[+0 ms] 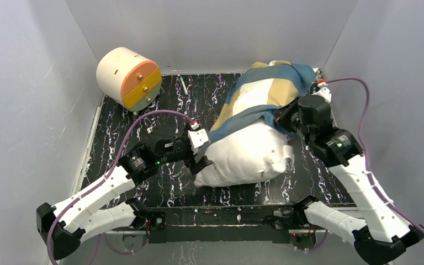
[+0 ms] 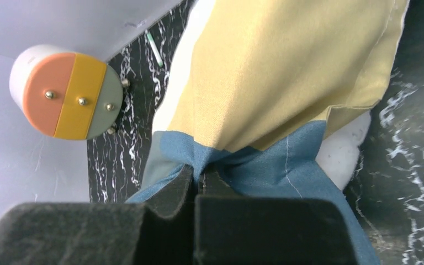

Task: Put the pillow into the pillowcase
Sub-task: Stuff the pillow into the pillowcase.

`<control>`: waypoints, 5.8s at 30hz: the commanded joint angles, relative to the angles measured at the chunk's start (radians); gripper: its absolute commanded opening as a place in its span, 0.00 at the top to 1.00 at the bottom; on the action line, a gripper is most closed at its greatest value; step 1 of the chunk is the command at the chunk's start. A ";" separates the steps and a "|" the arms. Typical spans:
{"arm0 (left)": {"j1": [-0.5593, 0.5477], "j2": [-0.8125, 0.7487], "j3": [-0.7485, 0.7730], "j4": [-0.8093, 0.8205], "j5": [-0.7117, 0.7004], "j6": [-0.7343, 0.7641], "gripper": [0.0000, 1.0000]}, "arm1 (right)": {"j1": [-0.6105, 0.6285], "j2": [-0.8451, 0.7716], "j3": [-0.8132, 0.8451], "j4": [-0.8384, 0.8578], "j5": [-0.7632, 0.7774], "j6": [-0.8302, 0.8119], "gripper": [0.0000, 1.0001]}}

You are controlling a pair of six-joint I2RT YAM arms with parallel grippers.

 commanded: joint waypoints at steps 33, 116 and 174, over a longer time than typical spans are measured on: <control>-0.040 -0.294 -0.077 -0.113 -0.579 -0.956 0.03 | 0.247 0.818 0.520 0.381 -0.296 -0.187 0.83; 0.095 0.390 0.370 -0.116 -0.675 -0.839 1.00 | 0.171 0.576 0.342 0.188 -0.354 -1.032 0.99; -0.096 0.576 0.507 -0.046 -0.850 -0.900 1.00 | 0.143 0.133 -0.372 0.524 0.006 -0.968 0.63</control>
